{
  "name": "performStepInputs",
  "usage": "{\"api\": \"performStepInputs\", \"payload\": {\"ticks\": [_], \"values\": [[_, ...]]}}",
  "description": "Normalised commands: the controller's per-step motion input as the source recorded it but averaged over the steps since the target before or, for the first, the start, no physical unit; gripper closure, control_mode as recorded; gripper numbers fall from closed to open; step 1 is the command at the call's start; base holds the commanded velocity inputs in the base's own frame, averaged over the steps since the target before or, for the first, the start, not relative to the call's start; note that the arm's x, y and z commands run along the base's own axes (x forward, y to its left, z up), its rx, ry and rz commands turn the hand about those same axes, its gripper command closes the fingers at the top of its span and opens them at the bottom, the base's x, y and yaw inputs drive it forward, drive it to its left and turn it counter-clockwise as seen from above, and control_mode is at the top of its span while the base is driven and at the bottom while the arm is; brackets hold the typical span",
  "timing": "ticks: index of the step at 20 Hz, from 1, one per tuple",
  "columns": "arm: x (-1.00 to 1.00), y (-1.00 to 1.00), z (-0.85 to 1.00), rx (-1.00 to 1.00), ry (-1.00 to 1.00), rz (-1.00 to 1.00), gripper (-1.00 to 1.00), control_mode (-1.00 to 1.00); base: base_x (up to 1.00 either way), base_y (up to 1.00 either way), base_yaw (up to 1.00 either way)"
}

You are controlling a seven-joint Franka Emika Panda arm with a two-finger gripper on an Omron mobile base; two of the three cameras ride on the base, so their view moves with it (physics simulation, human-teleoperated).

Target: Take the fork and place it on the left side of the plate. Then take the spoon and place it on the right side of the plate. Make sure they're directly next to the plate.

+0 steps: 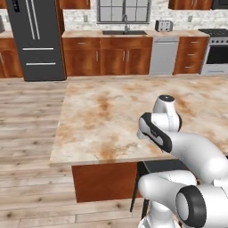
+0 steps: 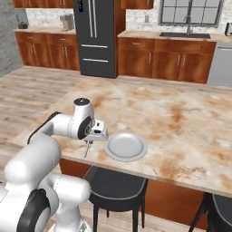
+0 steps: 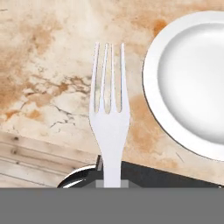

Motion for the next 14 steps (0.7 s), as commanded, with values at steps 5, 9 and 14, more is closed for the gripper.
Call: {"api": "performStepInputs", "payload": {"ticks": [5,9,14], "values": [[0.00,0.00,0.00,0.00,0.00,0.00,1.00,1.00,0.38,0.24,-0.16],[0.00,0.00,0.00,0.00,0.00,0.00,1.00,1.00,0.00,0.00,0.00],[0.00,0.00,0.00,0.00,0.00,0.00,1.00,1.00,0.00,0.00,0.00]]}}
